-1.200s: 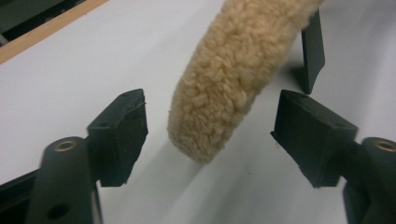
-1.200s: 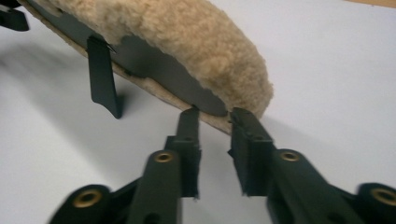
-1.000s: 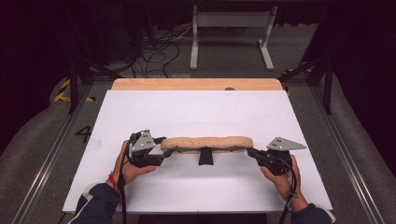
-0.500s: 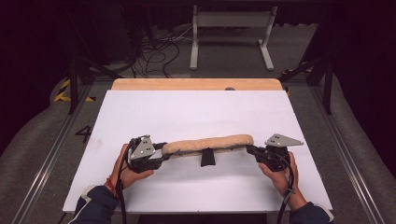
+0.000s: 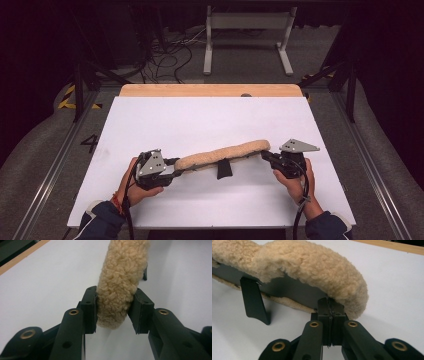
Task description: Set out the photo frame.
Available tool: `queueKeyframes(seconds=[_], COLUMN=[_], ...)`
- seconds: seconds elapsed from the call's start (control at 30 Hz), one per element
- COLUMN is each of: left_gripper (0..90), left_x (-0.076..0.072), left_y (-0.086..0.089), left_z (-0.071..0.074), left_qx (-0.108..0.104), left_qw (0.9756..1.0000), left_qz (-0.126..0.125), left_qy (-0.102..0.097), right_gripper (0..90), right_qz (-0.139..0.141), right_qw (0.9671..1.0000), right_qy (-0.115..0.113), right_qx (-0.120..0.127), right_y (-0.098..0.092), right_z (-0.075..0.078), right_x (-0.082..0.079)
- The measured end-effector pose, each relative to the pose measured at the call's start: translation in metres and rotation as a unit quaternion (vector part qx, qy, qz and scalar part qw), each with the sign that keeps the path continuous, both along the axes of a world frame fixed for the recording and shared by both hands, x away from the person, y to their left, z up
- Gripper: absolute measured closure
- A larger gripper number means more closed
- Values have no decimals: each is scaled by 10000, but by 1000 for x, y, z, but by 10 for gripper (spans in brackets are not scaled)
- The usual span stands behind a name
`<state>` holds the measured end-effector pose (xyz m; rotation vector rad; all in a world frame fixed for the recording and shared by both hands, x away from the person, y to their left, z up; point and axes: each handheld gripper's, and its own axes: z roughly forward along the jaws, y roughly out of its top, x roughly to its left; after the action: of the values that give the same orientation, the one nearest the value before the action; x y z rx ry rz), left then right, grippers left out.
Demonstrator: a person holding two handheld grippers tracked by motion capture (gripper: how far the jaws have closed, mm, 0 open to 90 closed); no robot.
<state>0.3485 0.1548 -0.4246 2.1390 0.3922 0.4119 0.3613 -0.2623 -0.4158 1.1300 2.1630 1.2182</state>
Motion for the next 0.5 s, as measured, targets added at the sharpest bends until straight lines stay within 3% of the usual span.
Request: queueKeyframes(seconds=[0.5], left_gripper=[624], left_x=[-11], left_y=[-8], left_z=[1], left_qx=[105], left_qw=[9995], left_qz=[-296], left_qy=[9], right_gripper=[900], right_qz=[-50], right_qw=[9999], right_qy=[-68], right_qx=[65], right_y=[6], right_z=[1], right_x=[15])
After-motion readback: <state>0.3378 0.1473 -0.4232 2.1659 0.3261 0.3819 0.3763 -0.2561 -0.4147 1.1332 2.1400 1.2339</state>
